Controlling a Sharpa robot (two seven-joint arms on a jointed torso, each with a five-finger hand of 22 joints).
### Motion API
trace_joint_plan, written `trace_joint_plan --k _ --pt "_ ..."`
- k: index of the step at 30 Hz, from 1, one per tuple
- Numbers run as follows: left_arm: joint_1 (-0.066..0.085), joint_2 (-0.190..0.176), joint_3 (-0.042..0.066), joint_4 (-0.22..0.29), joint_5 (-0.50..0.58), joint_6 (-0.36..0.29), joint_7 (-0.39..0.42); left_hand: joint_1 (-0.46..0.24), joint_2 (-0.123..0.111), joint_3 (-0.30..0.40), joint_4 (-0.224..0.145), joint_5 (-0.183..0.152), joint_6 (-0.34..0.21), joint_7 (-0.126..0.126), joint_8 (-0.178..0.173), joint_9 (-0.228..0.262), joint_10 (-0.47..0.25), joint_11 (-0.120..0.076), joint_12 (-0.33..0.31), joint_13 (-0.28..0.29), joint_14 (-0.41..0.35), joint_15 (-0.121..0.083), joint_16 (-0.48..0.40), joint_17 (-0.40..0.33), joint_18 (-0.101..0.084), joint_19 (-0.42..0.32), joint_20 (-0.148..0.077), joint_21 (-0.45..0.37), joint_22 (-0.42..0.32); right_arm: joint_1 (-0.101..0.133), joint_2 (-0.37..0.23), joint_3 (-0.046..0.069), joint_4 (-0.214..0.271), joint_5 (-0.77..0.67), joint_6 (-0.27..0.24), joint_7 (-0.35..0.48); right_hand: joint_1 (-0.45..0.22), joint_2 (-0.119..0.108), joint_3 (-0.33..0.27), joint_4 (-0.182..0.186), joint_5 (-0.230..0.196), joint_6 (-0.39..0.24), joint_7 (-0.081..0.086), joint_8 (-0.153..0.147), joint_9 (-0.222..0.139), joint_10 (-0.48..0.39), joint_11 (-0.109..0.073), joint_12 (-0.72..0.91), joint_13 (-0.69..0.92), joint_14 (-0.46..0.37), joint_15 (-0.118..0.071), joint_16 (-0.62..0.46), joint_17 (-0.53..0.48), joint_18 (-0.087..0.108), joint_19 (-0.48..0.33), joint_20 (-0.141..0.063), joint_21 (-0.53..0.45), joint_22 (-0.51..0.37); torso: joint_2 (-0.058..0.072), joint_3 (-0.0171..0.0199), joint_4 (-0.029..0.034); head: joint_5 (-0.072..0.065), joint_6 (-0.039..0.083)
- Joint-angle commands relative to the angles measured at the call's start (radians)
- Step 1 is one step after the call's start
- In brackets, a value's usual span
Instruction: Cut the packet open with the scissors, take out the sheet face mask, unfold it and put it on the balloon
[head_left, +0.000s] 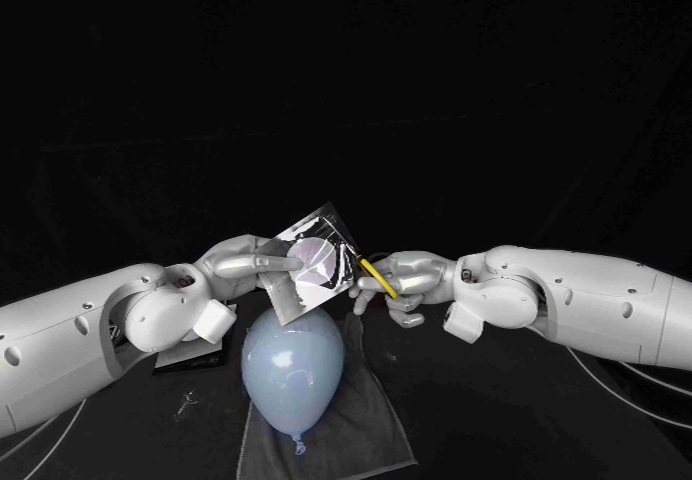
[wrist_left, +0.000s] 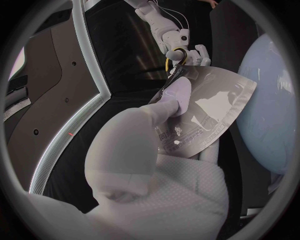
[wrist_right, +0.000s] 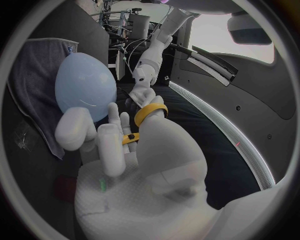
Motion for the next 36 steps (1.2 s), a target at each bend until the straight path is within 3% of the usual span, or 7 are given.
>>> trace_joint_plan --k 1,15,19,24,26,28,36 --pt "-0.001 0.003 -0.002 0.001 -0.013 0.028 0.001 0.001 0.007 0.001 -0.007 0.002 -0.001 0.007 0.003 0.2 0.005 0.001 0.004 0.001 0.002 -0.003 -0.004 0.002 0.013 0.009 0.001 0.004 0.0 0.008 0.004 0.004 0.001 0.022 -0.018 0.024 -0.015 0.005 -0.027 0.009 -0.002 0.001 0.073 0.001 0.006 0.006 -0.004 0.001 -0.005 0.021 0.008 -0.005 0.002 0.01 -0.001 0.008 -0.001 0.003 0.0 0.0001 0.0001 -0.003 0.002" --pt "-0.001 0.002 -0.004 0.001 -0.013 0.029 0.0 0.001 0.007 0.001 -0.007 0.002 -0.001 0.007 0.003 0.2 0.005 0.001 0.004 0.001 0.002 -0.003 -0.004 0.002 0.013 0.009 0.001 0.004 0.0 0.019 0.012 0.004 -0.001 0.043 -0.035 0.033 0.008 0.045 -0.026 -0.003 -0.001 0.135 0.013 0.076 0.04 0.175 -0.061 0.103 -0.004 0.037 -0.04 0.01 0.026 0.0 0.028 -0.03 0.055 0.042 0.0 0.0001 0.0004 -0.002 0.002" --pt "-0.001 0.002 -0.004 0.001 -0.013 0.029 0.0 0.001 0.007 0.001 -0.007 0.002 -0.001 0.007 0.003 0.2 0.005 0.001 0.004 0.001 0.002 -0.003 -0.004 0.002 0.013 0.009 0.001 0.004 0.0 0.019 0.013 0.004 -0.003 0.041 -0.037 0.034 0.025 0.09 -0.022 -0.009 0.001 0.265 -0.054 0.176 0.082 0.328 -0.125 0.234 0.071 0.055 -0.092 0.022 0.061 -0.013 0.063 -0.075 0.112 0.091 0.0 -0.0001 -0.0001 -0.003 0.003" --pt "-0.001 0.002 -0.004 0.001 -0.013 0.03 0.0 0.001 0.008 0.001 -0.007 0.002 -0.001 0.007 0.0 0.208 0.004 0.001 0.004 0.001 0.002 -0.003 -0.006 0.005 0.013 0.008 0.001 0.004 0.0 0.019 0.015 0.004 -0.007 0.024 -0.019 0.028 0.03 0.146 -0.026 -0.007 0.0 0.357 -0.134 0.357 0.207 0.558 -0.2 0.733 0.602 0.067 -0.158 0.027 0.084 -0.026 0.095 -0.14 0.159 0.133 0.0 -0.0001 0.0004 -0.004 0.003" --pt "-0.001 0.003 -0.004 0.001 -0.013 0.03 0.0 0.001 0.008 0.001 -0.007 0.002 -0.001 0.007 0.0 0.208 0.004 0.001 0.004 0.001 0.002 -0.003 -0.006 0.005 0.013 0.008 0.001 0.004 0.0 0.019 0.016 0.004 -0.008 0.013 -0.005 0.024 0.033 0.174 -0.026 -0.002 -0.001 0.491 -0.159 0.525 0.343 0.6 -0.221 0.848 0.741 0.076 -0.177 0.044 0.124 -0.036 0.114 -0.158 0.198 0.169 0.0 -0.0004 0.0007 -0.005 0.002" --pt "-0.001 0.003 -0.004 0.001 -0.013 0.03 0.0 0.001 0.008 0.001 -0.007 0.002 -0.001 0.007 0.0 0.208 0.004 0.001 0.004 0.001 0.002 -0.003 -0.006 0.005 0.013 0.008 0.001 0.004 0.0 0.019 0.015 0.004 -0.009 0.005 0.004 0.021 0.035 0.181 -0.014 0.007 -0.001 0.562 -0.167 0.599 0.403 0.608 -0.229 0.871 0.771 0.079 -0.183 0.049 0.136 -0.039 0.121 -0.164 0.211 0.182 0.0 -0.0004 0.0007 -0.005 0.002" --pt "-0.001 0.002 -0.004 0.0 -0.013 0.031 -0.001 0.001 0.008 0.001 -0.007 0.002 -0.001 0.007 0.0 0.208 0.004 0.001 0.004 0.001 0.002 -0.003 -0.006 0.005 0.013 0.008 0.001 0.004 0.0 0.019 0.014 0.004 -0.009 -0.004 0.003 0.019 0.042 0.172 0.0 0.021 -0.001 0.563 -0.174 0.616 0.422 0.606 -0.236 0.876 0.784 0.08 -0.189 0.051 0.14 -0.04 0.122 -0.171 0.214 0.186 0.0 -0.0004 0.0001 -0.005 0.005"
